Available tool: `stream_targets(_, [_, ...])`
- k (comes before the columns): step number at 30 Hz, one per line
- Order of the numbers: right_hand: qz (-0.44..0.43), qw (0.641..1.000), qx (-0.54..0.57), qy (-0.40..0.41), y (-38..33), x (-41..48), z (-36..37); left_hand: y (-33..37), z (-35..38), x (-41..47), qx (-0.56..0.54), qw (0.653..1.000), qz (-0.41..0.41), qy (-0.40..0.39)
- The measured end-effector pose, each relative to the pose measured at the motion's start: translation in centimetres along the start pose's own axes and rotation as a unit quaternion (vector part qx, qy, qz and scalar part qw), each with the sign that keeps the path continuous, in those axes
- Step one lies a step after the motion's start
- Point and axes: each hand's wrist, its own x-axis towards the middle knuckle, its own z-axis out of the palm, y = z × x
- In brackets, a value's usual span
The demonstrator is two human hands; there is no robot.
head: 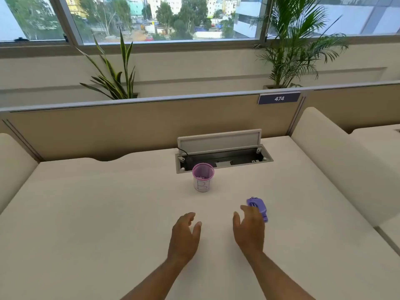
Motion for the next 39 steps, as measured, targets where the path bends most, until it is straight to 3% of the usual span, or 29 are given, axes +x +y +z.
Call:
stream_targets(4, [0.128,0.99,-0.013,0.05,2.0,2.2,-2.0,1.4,0.4,0.7,-0.158,0.979,-0.126,-0.013])
stream_targets(8, [0.195,0.98,-0.016,0.03,4.3,3.7,-2.2,1.9,0.9,1.4,-0.3,0.916,-0.259,-0.069])
stream_targets(15, [0.259,0.965,-0.027,0.0,5.5,5.9,-1.4,2.2,2.1,2.3,-0.347,0.886,-0.296,-0.079])
stream_targets(23, [0.298,0.954,0.007,-0.041,4.6,7.0,-1.2,3.2,2.9,3.1,-0.348,0.89,-0.283,-0.087])
stream_targets(27, [0.226,0.973,-0.042,-0.038,2.0,5.9,-1.8,4.4,3.6,2.8,-0.35,0.892,-0.268,-0.102])
stream_targets(31, [0.038,0.99,-0.135,-0.027,-1.6,3.1,-3.0,6.1,3.9,2.1,-0.374,0.881,-0.262,-0.123])
stream_targets(34, [-0.095,0.979,-0.183,-0.01,-3.8,0.5,-3.4,7.3,3.4,1.4,-0.417,0.863,-0.251,-0.136])
stream_targets(39, [-0.204,0.961,-0.186,0.01,-5.8,-2.2,-3.5,8.0,1.5,0.2,-0.469,0.843,-0.22,-0.148])
